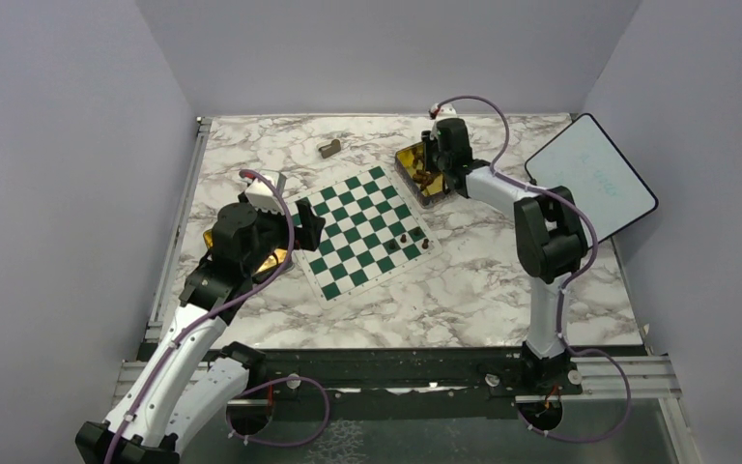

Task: Set up the chess pieces on the board
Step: Pick up the chess piece from the storage box.

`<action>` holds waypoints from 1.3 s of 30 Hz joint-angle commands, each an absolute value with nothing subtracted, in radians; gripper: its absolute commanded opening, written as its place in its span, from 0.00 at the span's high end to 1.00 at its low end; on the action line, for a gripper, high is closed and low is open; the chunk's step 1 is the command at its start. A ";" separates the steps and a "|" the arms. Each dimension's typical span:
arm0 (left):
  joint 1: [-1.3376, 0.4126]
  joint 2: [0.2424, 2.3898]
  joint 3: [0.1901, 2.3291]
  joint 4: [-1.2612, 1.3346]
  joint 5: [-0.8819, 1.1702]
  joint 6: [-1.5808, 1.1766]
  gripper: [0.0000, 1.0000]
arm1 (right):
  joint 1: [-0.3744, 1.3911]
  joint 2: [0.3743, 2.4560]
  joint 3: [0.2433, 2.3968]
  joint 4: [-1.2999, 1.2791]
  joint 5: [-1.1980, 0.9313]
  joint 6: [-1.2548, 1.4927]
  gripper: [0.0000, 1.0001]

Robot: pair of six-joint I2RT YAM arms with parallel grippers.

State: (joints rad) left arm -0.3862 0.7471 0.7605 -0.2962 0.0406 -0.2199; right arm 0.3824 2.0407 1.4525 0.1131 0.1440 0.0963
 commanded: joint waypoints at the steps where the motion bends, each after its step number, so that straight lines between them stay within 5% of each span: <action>1: -0.393 0.729 0.756 -0.284 0.050 -0.215 0.01 | 0.387 2.113 1.551 0.116 0.048 0.093 0.68; 22: -0.397 0.739 0.756 -0.288 0.036 -0.212 0.01 | 0.384 2.311 1.728 0.099 0.056 0.057 0.62; 39: -0.397 0.747 0.758 -0.288 0.036 -0.212 0.01 | 0.383 2.369 1.802 0.043 0.102 0.023 0.68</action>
State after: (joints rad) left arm -0.3931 0.7467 0.7605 -0.2958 0.0399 -0.2195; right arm 0.3851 2.3360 1.7649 0.0677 0.0666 0.0460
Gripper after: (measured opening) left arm 0.990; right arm 0.326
